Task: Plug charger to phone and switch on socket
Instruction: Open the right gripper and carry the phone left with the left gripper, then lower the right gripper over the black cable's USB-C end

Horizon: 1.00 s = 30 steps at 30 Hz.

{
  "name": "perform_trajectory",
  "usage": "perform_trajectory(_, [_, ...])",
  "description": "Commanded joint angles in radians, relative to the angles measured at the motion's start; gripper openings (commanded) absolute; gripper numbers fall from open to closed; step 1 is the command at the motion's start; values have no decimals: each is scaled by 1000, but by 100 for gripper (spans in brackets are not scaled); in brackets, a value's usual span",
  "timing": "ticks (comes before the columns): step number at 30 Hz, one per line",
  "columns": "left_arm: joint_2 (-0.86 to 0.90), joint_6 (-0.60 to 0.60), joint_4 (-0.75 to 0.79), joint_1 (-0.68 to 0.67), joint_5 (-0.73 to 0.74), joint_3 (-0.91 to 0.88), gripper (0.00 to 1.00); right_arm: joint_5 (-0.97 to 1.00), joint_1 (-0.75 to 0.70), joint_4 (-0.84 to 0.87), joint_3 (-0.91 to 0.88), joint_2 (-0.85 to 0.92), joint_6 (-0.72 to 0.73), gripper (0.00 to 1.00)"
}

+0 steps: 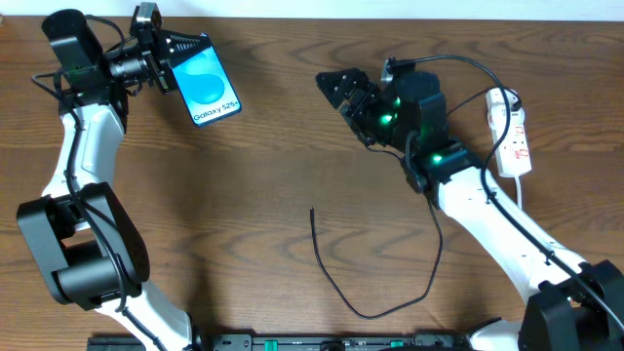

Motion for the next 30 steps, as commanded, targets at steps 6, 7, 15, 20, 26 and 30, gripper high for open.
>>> perform_trajectory(6, [-23, 11, 9, 6, 33, 29, 7, 151, -10, -383, 248, -5, -223, 99])
perform_trajectory(7, [-23, 11, 9, 6, 33, 29, 8, 176, -7, -438, 271, -5, -243, 99])
perform_trajectory(15, [-23, 44, 9, 6, 33, 29, 7, 378, 65, -854, 307, -5, -303, 99])
perform_trajectory(20, [-23, 44, 9, 6, 33, 29, 8, 418, 118, -979, 307, -5, -302, 99])
perform_trajectory(26, [-23, 43, 9, 6, 33, 29, 7, 420, 154, -977, 306, -4, -302, 99])
perform_trajectory(30, [-23, 43, 9, 6, 33, 29, 7, 451, 187, -986, 304, 24, -303, 99])
